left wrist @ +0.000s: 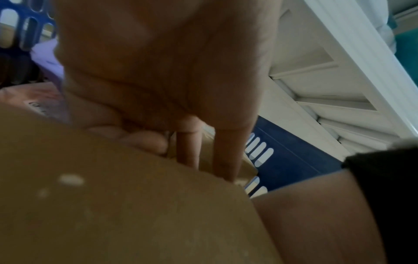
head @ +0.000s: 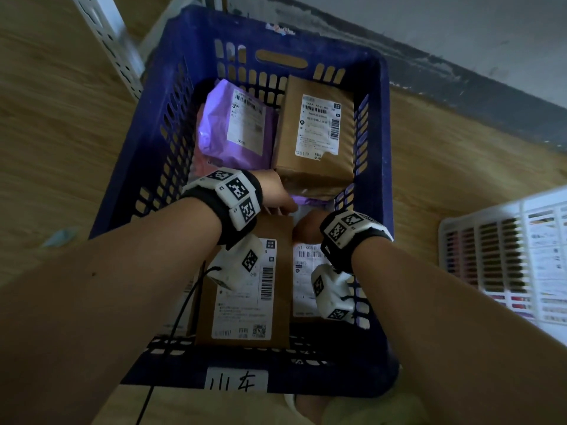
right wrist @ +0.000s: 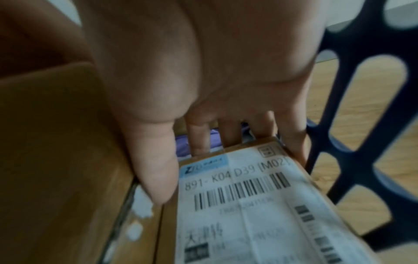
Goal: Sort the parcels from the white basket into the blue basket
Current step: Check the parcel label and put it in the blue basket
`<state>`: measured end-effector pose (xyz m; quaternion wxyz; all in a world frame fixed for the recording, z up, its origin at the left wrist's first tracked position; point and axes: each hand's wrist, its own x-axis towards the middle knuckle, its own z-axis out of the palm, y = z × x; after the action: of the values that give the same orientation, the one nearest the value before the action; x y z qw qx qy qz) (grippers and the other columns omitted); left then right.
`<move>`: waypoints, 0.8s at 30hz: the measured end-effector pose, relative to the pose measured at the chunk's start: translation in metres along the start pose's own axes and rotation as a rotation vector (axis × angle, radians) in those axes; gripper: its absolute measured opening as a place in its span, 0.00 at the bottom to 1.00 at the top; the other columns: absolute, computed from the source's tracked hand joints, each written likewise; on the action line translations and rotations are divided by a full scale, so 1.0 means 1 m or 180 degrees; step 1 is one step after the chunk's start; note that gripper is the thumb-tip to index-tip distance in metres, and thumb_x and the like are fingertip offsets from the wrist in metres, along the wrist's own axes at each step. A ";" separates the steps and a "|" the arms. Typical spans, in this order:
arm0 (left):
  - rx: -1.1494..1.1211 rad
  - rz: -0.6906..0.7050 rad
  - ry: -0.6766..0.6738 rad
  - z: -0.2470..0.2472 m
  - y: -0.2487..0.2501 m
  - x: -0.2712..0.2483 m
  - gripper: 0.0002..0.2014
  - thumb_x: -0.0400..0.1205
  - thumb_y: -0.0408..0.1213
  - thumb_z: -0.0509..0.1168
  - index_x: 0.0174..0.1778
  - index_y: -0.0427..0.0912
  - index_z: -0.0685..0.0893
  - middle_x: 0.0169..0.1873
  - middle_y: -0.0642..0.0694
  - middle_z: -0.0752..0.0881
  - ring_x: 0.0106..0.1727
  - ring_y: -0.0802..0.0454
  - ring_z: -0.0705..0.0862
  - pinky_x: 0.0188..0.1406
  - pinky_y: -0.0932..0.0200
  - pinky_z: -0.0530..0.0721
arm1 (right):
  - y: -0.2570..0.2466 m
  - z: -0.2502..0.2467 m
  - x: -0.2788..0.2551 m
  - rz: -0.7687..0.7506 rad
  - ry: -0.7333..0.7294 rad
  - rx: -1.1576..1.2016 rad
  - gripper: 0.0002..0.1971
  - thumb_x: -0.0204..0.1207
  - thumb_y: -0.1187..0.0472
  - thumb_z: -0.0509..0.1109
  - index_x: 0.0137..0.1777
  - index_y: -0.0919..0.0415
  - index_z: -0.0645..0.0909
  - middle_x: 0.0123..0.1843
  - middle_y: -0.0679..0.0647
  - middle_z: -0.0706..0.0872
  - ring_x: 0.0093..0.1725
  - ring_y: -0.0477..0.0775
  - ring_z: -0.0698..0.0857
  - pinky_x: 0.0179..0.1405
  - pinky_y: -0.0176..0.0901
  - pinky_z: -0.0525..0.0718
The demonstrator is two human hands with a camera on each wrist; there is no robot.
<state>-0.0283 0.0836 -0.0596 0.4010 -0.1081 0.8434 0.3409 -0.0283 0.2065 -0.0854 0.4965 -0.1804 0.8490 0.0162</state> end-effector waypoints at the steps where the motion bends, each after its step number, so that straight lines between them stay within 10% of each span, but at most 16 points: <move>1: -0.0050 0.0013 -0.0010 -0.001 0.000 -0.001 0.09 0.81 0.43 0.67 0.47 0.41 0.86 0.30 0.51 0.83 0.27 0.58 0.78 0.14 0.75 0.73 | 0.003 0.004 0.004 0.0093 -0.0035 -0.0182 0.27 0.79 0.50 0.68 0.75 0.59 0.71 0.72 0.54 0.77 0.70 0.57 0.76 0.67 0.46 0.72; 5: 0.0231 -0.0006 -0.0231 -0.005 -0.001 -0.009 0.17 0.77 0.54 0.68 0.51 0.44 0.87 0.38 0.51 0.85 0.35 0.57 0.81 0.29 0.65 0.76 | 0.007 0.022 0.025 0.0291 0.0176 -0.0297 0.36 0.65 0.45 0.79 0.74 0.51 0.73 0.68 0.51 0.80 0.64 0.57 0.81 0.60 0.48 0.79; 10: 0.0655 -0.0005 -0.0505 -0.007 -0.002 -0.016 0.25 0.72 0.51 0.74 0.62 0.43 0.85 0.56 0.44 0.88 0.56 0.47 0.87 0.62 0.53 0.84 | 0.008 0.022 0.024 0.0186 0.0254 -0.0692 0.31 0.74 0.52 0.74 0.76 0.56 0.71 0.73 0.54 0.76 0.69 0.55 0.77 0.66 0.45 0.76; 17: 0.0961 0.0023 -0.0384 -0.005 0.001 -0.014 0.27 0.72 0.52 0.74 0.65 0.44 0.83 0.59 0.44 0.86 0.59 0.46 0.85 0.65 0.51 0.82 | 0.012 0.016 0.020 0.0124 0.0088 -0.0967 0.25 0.78 0.48 0.70 0.73 0.54 0.74 0.71 0.50 0.78 0.68 0.51 0.77 0.57 0.36 0.71; 24: 0.1157 0.0093 -0.0223 -0.006 0.009 -0.027 0.24 0.78 0.55 0.66 0.64 0.42 0.84 0.59 0.44 0.86 0.59 0.47 0.84 0.58 0.57 0.80 | 0.013 -0.005 0.014 0.0362 0.0333 -0.0885 0.17 0.80 0.56 0.65 0.67 0.58 0.78 0.67 0.57 0.82 0.62 0.60 0.82 0.63 0.51 0.81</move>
<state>-0.0185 0.0838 -0.0316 0.4382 -0.0097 0.8780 0.1923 -0.0429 0.2138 -0.0969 0.4200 -0.1997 0.8721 0.1522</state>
